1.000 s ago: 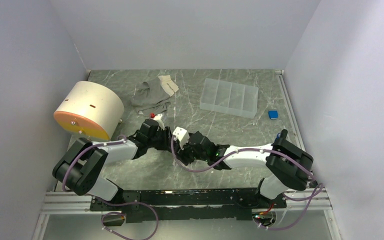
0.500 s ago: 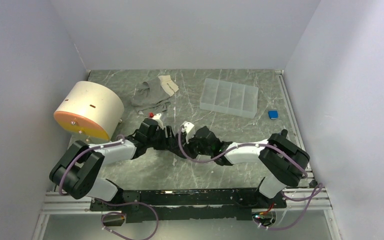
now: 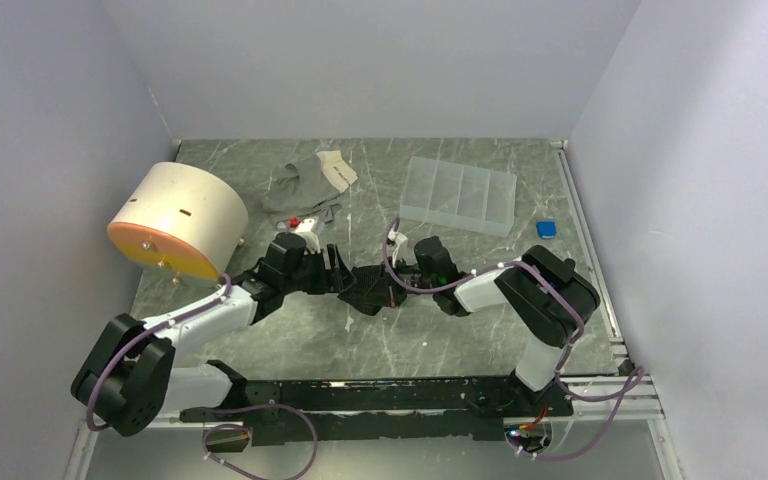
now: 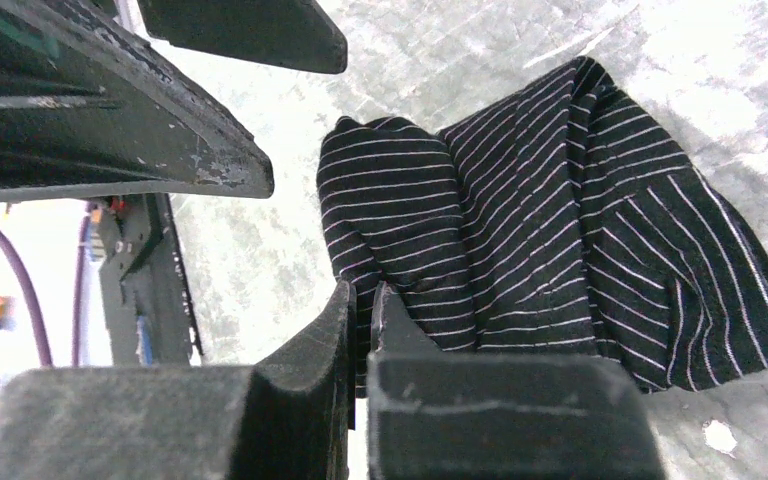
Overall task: Roll the underwear
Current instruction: Roll the underwear to the center of the board.
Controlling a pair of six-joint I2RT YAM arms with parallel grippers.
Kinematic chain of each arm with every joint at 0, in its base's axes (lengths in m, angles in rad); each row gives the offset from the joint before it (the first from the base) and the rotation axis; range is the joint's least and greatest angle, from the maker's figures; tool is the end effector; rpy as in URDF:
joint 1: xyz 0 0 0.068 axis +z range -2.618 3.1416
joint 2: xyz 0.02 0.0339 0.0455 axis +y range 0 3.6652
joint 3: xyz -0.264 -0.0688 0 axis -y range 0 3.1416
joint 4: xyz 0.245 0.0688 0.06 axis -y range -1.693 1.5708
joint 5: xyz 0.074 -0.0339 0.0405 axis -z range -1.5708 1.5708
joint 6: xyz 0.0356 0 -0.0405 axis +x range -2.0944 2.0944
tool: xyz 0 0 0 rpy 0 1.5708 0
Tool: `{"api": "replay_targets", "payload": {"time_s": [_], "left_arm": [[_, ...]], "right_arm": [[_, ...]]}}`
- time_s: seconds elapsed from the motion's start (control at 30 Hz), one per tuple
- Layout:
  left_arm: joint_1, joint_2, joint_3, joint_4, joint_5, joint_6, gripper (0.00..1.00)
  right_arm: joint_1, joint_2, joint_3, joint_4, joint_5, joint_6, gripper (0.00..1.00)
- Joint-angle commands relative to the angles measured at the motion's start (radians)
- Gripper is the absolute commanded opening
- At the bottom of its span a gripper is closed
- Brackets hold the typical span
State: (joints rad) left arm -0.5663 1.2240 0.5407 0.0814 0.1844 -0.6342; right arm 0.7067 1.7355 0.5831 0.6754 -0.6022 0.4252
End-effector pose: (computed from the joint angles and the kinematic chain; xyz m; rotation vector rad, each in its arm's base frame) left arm 0.2058 -0.1386 0.1919 0.0337 2.2997 -0.8582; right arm 0.2222 0.2163 0.1270 -0.7150 2.1039 1.2851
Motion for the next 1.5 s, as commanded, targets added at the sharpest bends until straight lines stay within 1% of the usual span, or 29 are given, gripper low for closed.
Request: {"api": "replay_targets", "payload": {"time_s": [0.0, 0.13, 0.27, 0.37, 0.57, 0.63, 0.67, 0.73, 0.87, 0.93, 1.0, 1.23, 1.3, 1.37, 1.47], "left_arm": [[-0.001, 0.016, 0.01, -0.008, -0.005, 0.049, 0.71], [-0.001, 0.045, 0.017, 0.001, -0.007, 0.064, 0.68], [-0.001, 0.084, 0.049, -0.025, -0.027, 0.079, 0.63], [0.0, 0.093, 0.068, -0.031, -0.027, 0.083, 0.6], [-0.002, 0.131, 0.07, -0.012, -0.025, 0.084, 0.6], [-0.003, 0.172, 0.093, -0.004, -0.013, 0.069, 0.59], [-0.004, 0.199, 0.118, -0.017, -0.006, 0.069, 0.57], [-0.013, 0.242, 0.155, -0.029, -0.005, 0.077, 0.54], [-0.016, 0.257, 0.139, -0.007, -0.011, 0.074, 0.55], [-0.017, 0.27, 0.135, -0.003, -0.012, 0.07, 0.55], [-0.017, 0.284, 0.128, -0.001, -0.018, 0.066, 0.54], [-0.025, 0.324, 0.111, 0.003, -0.044, 0.06, 0.53], [-0.029, 0.329, 0.111, 0.002, -0.052, 0.057, 0.52], [-0.031, 0.331, 0.11, 0.005, -0.056, 0.055, 0.52], [-0.033, 0.331, 0.116, -0.003, -0.061, 0.054, 0.52]], "right_arm": [[-0.04, 0.064, -0.003, -0.051, -0.023, 0.061, 0.01], [-0.051, 0.086, 0.012, -0.059, -0.04, 0.073, 0.02], [-0.065, 0.093, 0.025, -0.086, -0.025, 0.078, 0.03], [-0.08, 0.099, 0.027, -0.082, -0.035, 0.092, 0.03], [-0.095, 0.113, 0.034, -0.088, -0.037, 0.107, 0.03], [-0.098, 0.116, 0.038, -0.091, -0.034, 0.113, 0.04], [-0.1, 0.116, 0.043, -0.097, -0.028, 0.115, 0.05], [-0.103, 0.116, 0.058, -0.121, -0.008, 0.111, 0.07], [-0.111, 0.107, 0.082, -0.172, 0.014, 0.099, 0.08], [-0.113, 0.097, 0.092, -0.198, 0.017, 0.093, 0.1], [-0.113, 0.073, 0.104, -0.222, 0.014, 0.085, 0.17], [-0.098, -0.045, 0.243, -0.487, 0.067, -0.091, 0.35], [-0.067, -0.068, 0.28, -0.567, 0.128, -0.168, 0.38], [-0.025, -0.083, 0.307, -0.618, 0.22, -0.246, 0.39], [0.049, -0.097, 0.306, -0.635, 0.343, -0.305, 0.4]]}}
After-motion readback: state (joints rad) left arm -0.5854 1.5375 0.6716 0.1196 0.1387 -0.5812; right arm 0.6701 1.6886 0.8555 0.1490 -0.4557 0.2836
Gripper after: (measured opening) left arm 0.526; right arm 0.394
